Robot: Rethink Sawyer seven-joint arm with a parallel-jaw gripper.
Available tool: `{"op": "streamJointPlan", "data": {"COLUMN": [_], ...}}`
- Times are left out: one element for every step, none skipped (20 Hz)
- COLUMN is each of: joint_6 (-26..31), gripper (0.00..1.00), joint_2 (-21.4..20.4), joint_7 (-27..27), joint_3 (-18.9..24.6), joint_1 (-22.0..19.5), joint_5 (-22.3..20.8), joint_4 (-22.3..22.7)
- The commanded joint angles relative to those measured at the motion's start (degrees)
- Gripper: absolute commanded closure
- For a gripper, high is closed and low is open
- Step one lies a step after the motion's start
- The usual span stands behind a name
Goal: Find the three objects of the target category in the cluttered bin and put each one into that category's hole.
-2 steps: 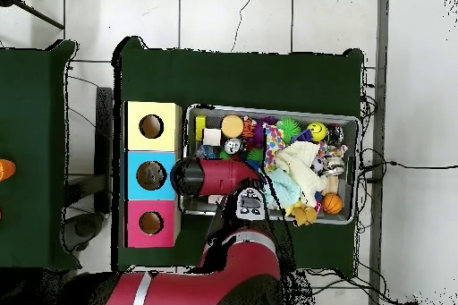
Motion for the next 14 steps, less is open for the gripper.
{"op": "streamJointPlan", "data": {"joint_6": [-10.68,-9.7,-9.47,-9.39,-9.53,-9.76,-9.99,-10.24,-10.49,-10.66,-10.66,-10.46,-9.85,-8.68], "gripper": [1.0,1.0,1.0,1.0,1.0,1.0,1.0,1.0,1.0,1.0,1.0,1.0,1.0,1.0], "joint_2": [6.12,6.01,5.94,5.96,5.96,6.13,6.15,6.19,6.22,6.21,6.08,5.74,4.86,3.36], "joint_7": [9.96,9.44,9.44,9.43,9.49,9.57,9.59,9.54,9.49,9.43,9.29,9.14,8.98,8.8], "joint_3": [6.07,5.81,5.59,5.51,5.42,5.4,5.36,5.39,5.41,5.46,5.55,5.66,5.66,5.65], "joint_1": [-2.65,-2.44,-2.29,-2.21,-2.13,-2.09,-2.07,-2.11,-2.15,-2.22,-2.34,-2.5,-2.66,-2.9], "joint_5": [0.85,0.62,0.58,0.57,0.52,0.55,0.47,0.34,0.21,0.08,-0.03,-0.14,-0.23,-0.21], "joint_4": [-2.73,-2.96,-2.99,-3.12,-3.11,-3.27,-3.26,-3.19,-3.12,-2.98,-2.77,-2.38,-1.6,-0.49]}}
